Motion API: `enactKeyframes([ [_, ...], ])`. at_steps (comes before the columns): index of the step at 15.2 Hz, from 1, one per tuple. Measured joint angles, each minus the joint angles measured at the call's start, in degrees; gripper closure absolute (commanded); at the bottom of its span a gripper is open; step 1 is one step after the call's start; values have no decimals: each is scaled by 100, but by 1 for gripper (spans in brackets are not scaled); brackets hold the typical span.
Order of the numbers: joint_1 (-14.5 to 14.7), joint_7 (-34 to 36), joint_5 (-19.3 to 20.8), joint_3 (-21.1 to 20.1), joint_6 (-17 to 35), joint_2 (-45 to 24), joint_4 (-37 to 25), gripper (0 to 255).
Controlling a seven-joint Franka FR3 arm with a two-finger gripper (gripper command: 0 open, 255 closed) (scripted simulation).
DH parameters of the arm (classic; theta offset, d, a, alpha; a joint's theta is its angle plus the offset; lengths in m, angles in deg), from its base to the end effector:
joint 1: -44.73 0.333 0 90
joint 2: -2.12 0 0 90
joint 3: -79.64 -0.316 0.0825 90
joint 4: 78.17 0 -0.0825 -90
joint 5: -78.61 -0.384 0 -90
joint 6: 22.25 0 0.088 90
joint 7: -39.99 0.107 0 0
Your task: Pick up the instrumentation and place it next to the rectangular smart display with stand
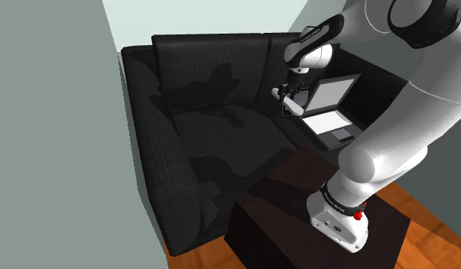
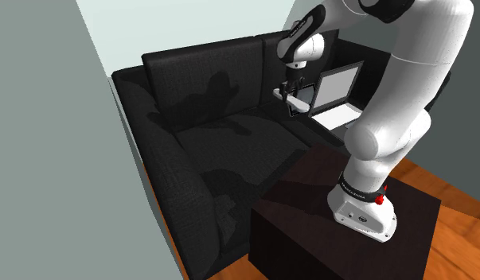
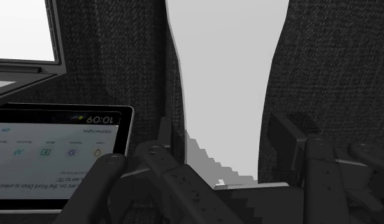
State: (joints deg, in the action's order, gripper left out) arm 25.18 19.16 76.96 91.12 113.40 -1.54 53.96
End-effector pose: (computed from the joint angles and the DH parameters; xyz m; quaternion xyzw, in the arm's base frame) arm 0.4433 -0.2663 0.3188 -0.9951 0.0990 -0.0012 0.0036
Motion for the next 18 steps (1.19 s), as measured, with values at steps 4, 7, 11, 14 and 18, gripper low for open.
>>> enactKeyframes([
  [4,-11,-63,-74,-6,301,-220,88,255],
  [7,-12,-95,-133,-22,520,-386,144,255],
  [11,-26,-165,-238,-53,821,-671,167,255],
  [14,-53,-239,-314,-72,1032,-853,200,255],
  [18,-70,-296,-422,-126,1299,-1134,192,255],
])
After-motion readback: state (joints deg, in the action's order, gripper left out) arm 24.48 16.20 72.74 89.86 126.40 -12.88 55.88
